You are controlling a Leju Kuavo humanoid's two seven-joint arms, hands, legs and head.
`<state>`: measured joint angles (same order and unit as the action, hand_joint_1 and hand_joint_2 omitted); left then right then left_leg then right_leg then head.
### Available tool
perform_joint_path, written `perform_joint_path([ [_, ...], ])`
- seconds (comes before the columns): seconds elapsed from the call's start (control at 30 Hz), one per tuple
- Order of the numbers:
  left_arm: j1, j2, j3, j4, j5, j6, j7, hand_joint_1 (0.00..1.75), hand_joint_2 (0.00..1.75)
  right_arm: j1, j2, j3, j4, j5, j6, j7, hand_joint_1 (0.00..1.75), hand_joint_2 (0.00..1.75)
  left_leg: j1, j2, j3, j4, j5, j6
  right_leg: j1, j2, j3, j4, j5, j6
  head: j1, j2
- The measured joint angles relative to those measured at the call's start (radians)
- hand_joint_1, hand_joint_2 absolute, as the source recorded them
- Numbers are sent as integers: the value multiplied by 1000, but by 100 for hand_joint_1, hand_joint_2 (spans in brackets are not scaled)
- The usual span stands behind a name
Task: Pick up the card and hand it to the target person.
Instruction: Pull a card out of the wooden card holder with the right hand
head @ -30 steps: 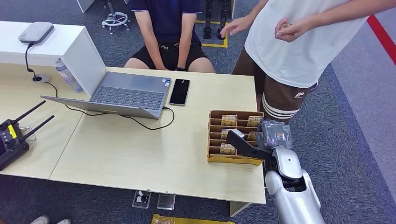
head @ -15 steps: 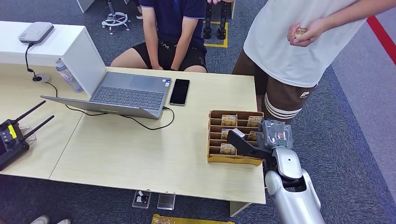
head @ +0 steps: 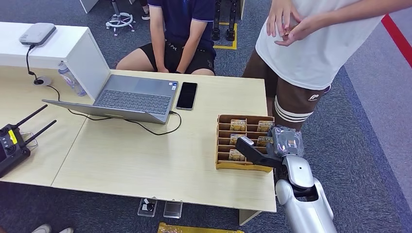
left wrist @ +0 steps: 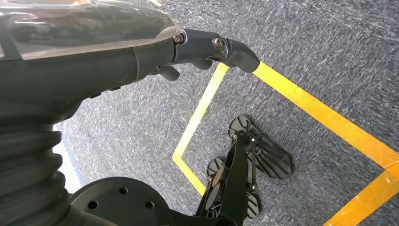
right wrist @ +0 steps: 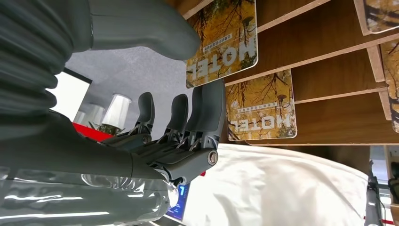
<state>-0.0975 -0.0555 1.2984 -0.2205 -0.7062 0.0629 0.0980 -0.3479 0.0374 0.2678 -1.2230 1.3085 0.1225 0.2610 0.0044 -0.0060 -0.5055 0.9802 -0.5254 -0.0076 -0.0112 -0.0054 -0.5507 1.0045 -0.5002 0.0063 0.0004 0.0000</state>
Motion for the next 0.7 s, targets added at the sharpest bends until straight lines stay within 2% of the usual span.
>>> perform_joint_path([
  [0.2, 0, 0, 0, 0, -1, 0, 0, 0, 175, 0, 0, 0, 0, 0, 0, -1, 106, 175, 0, 0, 0, 0, 0, 0, 0, 0, 0, 0, 0, 0, 0, 0],
  [0.37, 0, 0, -1, 0, -4, 0, 0, 0, 175, 0, 0, 0, 0, 0, 0, -1, 120, 175, 0, 0, 0, 0, 0, 0, 0, 0, 0, 0, 0, 0, 0, 0],
  [0.5, 0, 1, -4, 0, -6, -7, -1, 0, 0, -1, -1, 0, 0, 0, -1, -2, 136, 175, 0, 0, 0, 0, 0, 0, 0, 0, 0, 0, 0, 0, 0, 0],
  [0.63, 1, 4, -5, 0, 7, -66, -9, 0, 0, -2, -2, 0, 0, 0, -4, -2, 140, 175, 0, 0, 0, 0, 0, 0, 0, 0, 0, 0, 0, 0, 0, 0],
  [0.7, 1, 6, -5, 0, 19, -95, -11, 0, 87, -1, -3, 0, 0, 0, -4, -2, 143, 175, 0, 0, 0, 0, 0, 0, 0, 0, 0, 0, 0, 0, 0, 0],
])
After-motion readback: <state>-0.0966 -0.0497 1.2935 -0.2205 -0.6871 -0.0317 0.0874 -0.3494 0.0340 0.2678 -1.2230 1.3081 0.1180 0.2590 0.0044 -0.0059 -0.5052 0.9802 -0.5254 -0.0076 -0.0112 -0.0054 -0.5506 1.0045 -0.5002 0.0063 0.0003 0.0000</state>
